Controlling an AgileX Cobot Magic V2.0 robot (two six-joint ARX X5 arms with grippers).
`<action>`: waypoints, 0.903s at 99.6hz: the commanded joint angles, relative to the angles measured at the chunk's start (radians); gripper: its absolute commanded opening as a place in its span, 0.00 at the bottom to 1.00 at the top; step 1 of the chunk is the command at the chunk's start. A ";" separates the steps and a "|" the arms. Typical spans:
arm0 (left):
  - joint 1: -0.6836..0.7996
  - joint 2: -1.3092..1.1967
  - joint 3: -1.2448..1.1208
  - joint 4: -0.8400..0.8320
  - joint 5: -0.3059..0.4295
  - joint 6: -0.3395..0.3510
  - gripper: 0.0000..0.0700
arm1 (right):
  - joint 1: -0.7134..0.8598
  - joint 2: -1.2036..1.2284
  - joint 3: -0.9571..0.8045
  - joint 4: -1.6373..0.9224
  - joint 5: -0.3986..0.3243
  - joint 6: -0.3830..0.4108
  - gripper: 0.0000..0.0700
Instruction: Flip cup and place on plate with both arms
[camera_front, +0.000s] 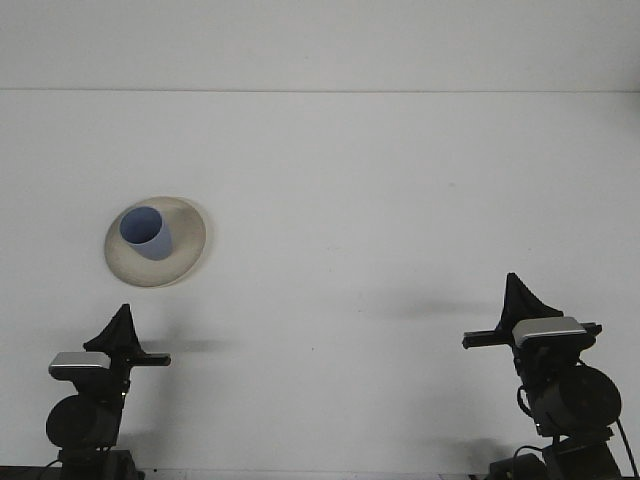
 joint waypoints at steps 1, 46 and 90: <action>0.001 -0.002 -0.020 0.010 -0.002 -0.002 0.02 | 0.002 0.000 0.004 0.012 0.001 0.010 0.01; 0.001 0.000 -0.020 0.010 -0.002 -0.002 0.02 | 0.002 0.000 0.004 0.012 0.001 0.010 0.01; 0.001 0.000 -0.020 0.010 -0.002 -0.002 0.02 | -0.002 -0.019 0.002 0.006 0.057 -0.095 0.01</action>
